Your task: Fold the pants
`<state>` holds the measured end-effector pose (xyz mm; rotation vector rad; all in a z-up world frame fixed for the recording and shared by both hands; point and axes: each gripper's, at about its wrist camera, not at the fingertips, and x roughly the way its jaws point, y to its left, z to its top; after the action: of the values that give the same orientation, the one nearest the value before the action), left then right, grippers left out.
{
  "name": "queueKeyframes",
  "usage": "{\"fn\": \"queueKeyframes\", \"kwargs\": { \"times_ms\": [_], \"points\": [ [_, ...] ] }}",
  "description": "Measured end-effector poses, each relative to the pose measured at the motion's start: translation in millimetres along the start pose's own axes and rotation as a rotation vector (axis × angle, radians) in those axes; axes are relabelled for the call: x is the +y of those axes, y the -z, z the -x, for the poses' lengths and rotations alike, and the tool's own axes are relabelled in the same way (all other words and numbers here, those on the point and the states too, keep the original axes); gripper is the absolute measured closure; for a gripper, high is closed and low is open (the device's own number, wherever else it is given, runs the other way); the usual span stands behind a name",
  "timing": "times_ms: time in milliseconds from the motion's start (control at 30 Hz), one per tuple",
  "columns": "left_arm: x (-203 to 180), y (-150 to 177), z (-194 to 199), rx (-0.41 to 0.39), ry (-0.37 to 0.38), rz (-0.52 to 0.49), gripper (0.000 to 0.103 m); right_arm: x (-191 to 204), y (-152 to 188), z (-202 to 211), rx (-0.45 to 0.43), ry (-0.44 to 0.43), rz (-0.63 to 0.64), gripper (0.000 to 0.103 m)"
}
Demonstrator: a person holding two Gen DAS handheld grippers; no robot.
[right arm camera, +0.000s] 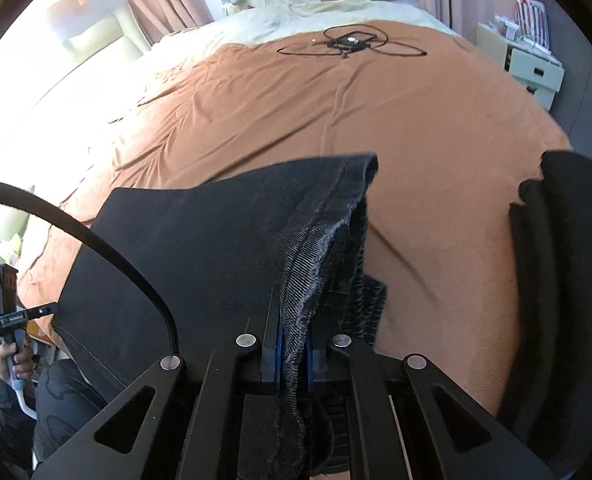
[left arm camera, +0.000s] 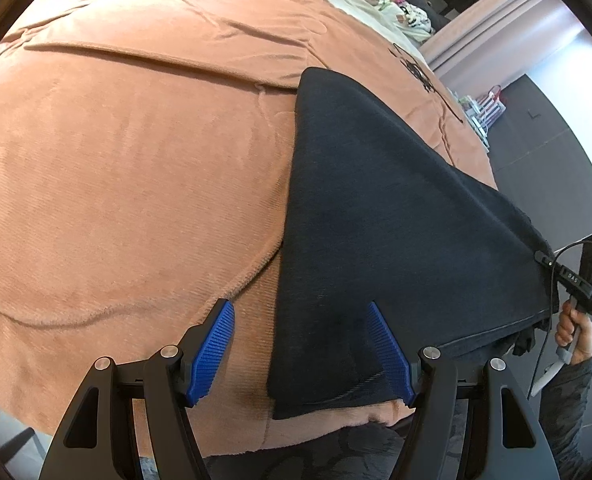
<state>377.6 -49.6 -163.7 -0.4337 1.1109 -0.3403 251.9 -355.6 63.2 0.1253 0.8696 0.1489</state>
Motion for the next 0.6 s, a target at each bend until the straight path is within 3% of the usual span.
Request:
{"fn": "queueKeyframes", "kwargs": {
  "times_ms": [100, 167, 300, 367, 500, 533, 600],
  "points": [
    [-3.0, 1.3, 0.5, 0.005, 0.000, -0.004, 0.032, 6.2, -1.8, 7.0, -0.017, 0.080, 0.034, 0.099],
    [-5.0, 1.8, 1.1, 0.005, -0.002, -0.011, 0.032, 5.7, -5.2, 14.8, -0.030, 0.088, 0.030, 0.099],
    [-5.0, 0.9, -1.3, 0.008, 0.003, -0.007, 0.032, 11.6, -10.9, 25.5, -0.044, 0.050, 0.016, 0.098],
    [-5.7, 0.3, -3.6, 0.010, 0.008, -0.004, 0.032, 11.2, -7.1, 17.3, -0.001, -0.005, 0.008, 0.097],
    [-9.6, 3.5, -9.2, 0.029, 0.005, -0.012, 0.032, -7.4, 11.9, -7.7, 0.082, 0.049, -0.037, 0.075],
    [-11.0, 4.3, -10.3, 0.033, 0.001, -0.017, 0.032, -15.6, 18.2, -9.0, 0.082, 0.049, -0.072, 0.062],
    [-12.9, 6.6, -11.5, 0.041, -0.001, -0.027, 0.032, -33.3, 33.3, -4.0, 0.050, 0.026, -0.157, 0.053]
  ]
}}
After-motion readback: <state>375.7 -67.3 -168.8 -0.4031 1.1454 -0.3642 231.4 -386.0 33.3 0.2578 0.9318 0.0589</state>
